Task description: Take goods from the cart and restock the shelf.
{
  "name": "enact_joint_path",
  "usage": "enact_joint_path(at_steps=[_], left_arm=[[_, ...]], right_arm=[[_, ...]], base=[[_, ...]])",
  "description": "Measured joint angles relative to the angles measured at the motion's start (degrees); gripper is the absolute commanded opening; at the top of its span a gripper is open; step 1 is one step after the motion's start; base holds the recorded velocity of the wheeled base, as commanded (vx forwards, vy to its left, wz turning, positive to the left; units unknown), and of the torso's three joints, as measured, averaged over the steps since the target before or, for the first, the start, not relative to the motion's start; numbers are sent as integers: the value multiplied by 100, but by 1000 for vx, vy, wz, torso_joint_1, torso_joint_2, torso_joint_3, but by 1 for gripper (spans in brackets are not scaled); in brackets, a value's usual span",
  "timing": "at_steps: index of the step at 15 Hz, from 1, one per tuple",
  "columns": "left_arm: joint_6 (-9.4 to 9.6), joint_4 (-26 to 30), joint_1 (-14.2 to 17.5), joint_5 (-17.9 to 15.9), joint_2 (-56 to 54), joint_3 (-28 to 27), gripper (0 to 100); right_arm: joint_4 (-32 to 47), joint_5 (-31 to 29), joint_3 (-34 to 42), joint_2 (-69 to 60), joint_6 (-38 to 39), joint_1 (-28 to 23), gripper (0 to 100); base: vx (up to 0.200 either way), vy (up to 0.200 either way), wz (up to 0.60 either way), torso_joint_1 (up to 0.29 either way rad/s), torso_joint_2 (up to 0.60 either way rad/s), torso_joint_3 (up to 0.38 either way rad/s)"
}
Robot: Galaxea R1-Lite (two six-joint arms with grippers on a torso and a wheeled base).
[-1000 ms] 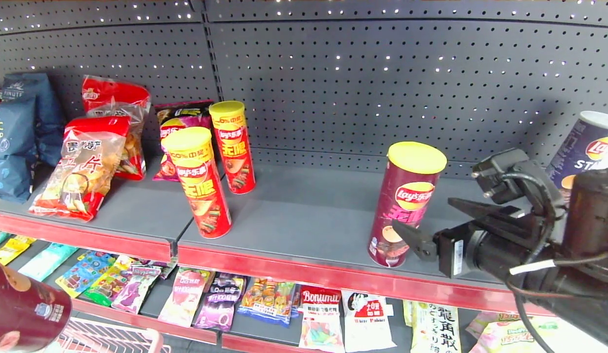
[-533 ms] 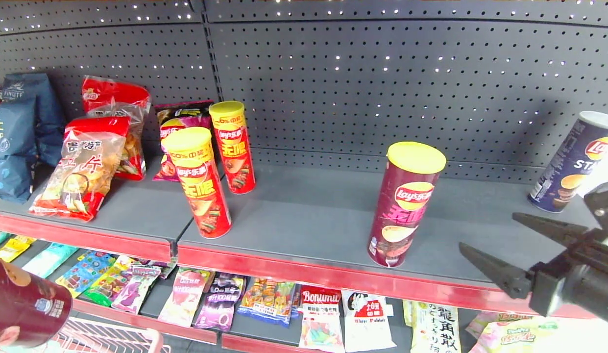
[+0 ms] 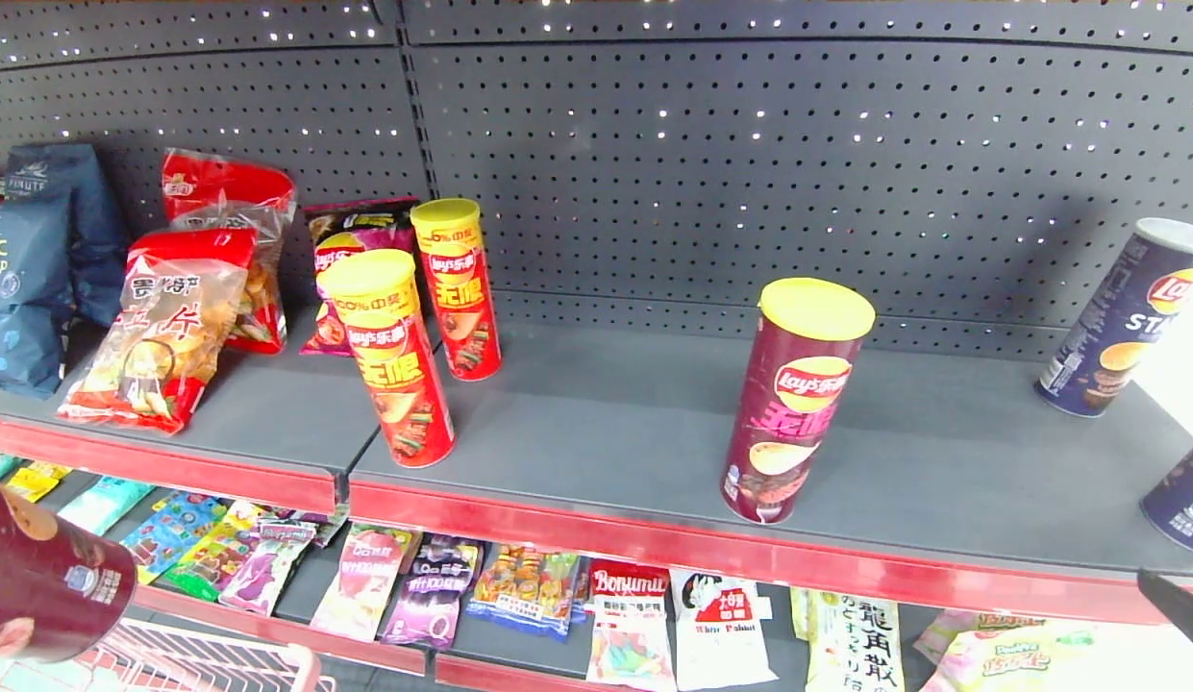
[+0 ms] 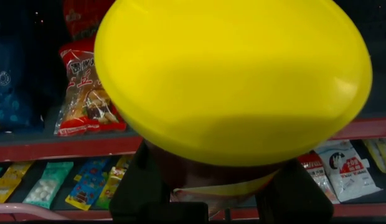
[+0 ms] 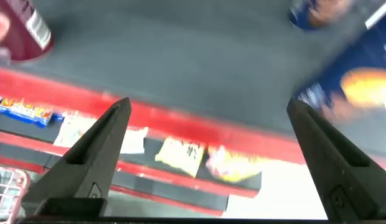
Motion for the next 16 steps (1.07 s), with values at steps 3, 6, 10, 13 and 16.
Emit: enact_joint_path(at_steps=[3, 6, 10, 13, 16], left_arm=[[1, 4, 0, -20, 0, -41, 0], [0, 26, -5, -197, -82, 87, 0], [-7, 13, 0, -358, -129, 144, 0], [-22, 20, -2, -360, -138, 150, 0], [-22, 50, -7, -446, -184, 183, 0]], right_arm=[[562, 132, 234, -1056, -62, -227, 100], [612, 301, 344, -1574, -79, 63, 100], [579, 285, 284, -1554, -87, 1013, 100], [584, -238, 855, -2298, -35, 1107, 100], [458, -756, 1408, -3032, 660, 1090, 100]], base=[[0, 0, 0, 0, 0, 0], [0, 0, 0, 0, 0, 0], [0, 0, 0, 0, 0, 0], [0, 0, 0, 0, 0, 0], [0, 0, 0, 0, 0, 0]])
